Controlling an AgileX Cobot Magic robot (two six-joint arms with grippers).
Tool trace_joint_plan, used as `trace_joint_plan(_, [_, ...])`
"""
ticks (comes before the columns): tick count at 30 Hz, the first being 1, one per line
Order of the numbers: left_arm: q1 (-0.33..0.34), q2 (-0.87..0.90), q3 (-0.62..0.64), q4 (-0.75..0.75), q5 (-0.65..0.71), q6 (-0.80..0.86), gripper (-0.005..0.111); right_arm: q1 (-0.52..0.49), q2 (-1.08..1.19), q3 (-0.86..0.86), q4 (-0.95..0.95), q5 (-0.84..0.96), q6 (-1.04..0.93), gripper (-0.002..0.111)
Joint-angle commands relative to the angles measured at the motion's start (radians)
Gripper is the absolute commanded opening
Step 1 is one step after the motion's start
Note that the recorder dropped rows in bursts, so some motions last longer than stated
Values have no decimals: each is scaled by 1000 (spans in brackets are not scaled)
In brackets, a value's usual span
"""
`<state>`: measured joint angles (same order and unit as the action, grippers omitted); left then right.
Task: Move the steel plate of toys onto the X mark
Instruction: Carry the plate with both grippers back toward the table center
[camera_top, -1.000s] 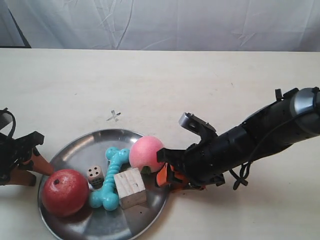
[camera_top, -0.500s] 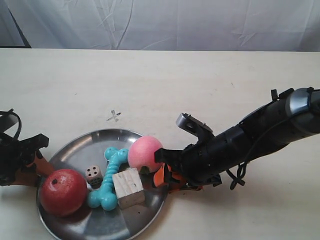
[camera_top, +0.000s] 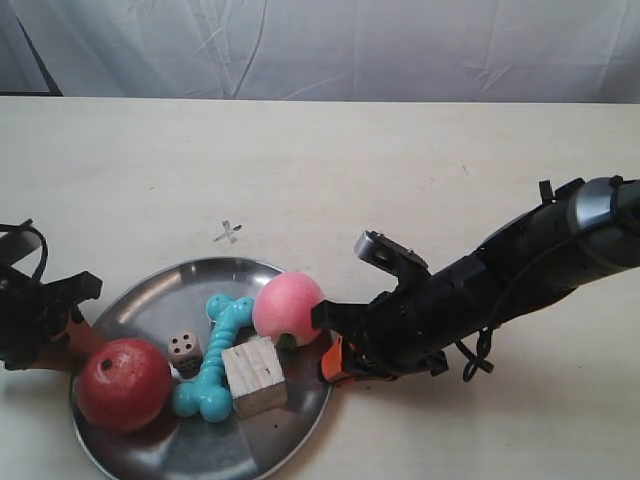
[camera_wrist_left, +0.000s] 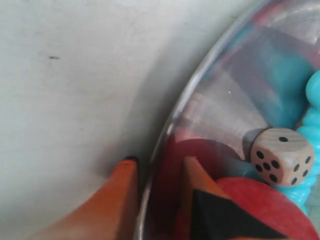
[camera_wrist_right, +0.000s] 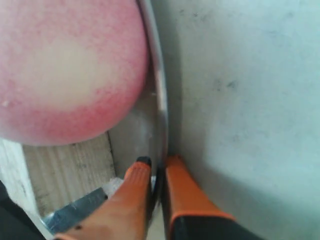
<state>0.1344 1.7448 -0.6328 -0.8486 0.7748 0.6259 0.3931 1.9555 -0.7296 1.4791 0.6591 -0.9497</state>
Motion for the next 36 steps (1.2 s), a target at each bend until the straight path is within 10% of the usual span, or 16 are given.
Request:
trace_joint_plan(1, [-47, 0, 2, -8, 13, 0, 15, 16, 29, 13, -66, -16, -16, 4])
trace_joint_plan(6, [-69, 0, 2, -4, 13, 2, 0, 16, 29, 13, -68, 9, -16, 4])
trace_joint_plan(36, [-69, 0, -123, -36, 113, -2, 0, 14, 2, -207, -422, 150, 271, -1])
